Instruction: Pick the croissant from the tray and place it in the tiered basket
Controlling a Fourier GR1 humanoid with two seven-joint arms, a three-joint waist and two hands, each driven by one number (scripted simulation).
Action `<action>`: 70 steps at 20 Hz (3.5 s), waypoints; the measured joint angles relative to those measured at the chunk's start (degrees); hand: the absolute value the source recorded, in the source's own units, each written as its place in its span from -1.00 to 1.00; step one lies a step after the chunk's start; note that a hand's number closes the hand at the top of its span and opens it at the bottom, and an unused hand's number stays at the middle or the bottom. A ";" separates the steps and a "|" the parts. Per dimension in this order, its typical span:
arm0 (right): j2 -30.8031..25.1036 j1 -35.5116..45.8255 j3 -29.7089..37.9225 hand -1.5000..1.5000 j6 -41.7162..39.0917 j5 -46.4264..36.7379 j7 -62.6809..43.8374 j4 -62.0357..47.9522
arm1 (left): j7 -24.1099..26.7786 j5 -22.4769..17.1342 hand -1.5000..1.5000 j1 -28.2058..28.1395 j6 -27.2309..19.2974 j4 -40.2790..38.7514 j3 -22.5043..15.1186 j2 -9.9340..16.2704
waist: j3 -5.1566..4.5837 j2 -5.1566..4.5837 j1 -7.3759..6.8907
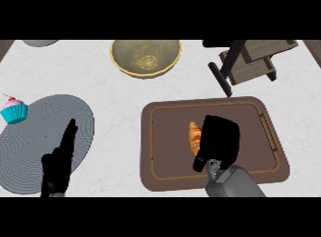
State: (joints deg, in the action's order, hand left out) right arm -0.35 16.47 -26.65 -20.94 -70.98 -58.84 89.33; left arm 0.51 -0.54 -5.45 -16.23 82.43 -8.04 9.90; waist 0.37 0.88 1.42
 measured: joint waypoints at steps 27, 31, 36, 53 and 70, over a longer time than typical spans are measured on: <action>-4.44 43.84 37.31 1.00 -12.11 -14.56 -4.34 22.90 | -1.80 0.16 0.00 -0.48 1.08 1.21 0.41 0.59 | -0.54 0.59 -0.47; -6.31 53.25 41.57 1.00 -16.99 -18.22 -1.89 17.59 | -2.54 0.65 0.00 -0.15 0.57 1.43 0.02 0.00 | -0.48 0.34 -0.86; -9.08 63.58 47.43 1.00 -19.57 -22.32 -0.58 7.60 | -1.50 1.21 0.00 0.60 0.64 0.93 -0.40 -0.57 | -0.35 -0.29 -1.81; -19.78 74.11 61.32 1.00 -10.03 -22.58 2.77 -26.70 | -2.23 1.68 0.00 1.86 1.56 0.67 -0.37 -1.35 | -0.11 -1.05 -2.78; -21.19 68.67 70.83 -1.00 16.16 -15.52 2.50 -40.83 | -1.57 1.95 0.00 1.58 2.60 0.88 -0.04 -1.75 | -0.03 -1.26 -3.16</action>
State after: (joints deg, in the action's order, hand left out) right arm -21.53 85.14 44.18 -4.78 -86.50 -56.34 48.50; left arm -1.06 1.41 -3.87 -13.64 83.31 -8.07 8.15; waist 0.34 -0.38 -1.74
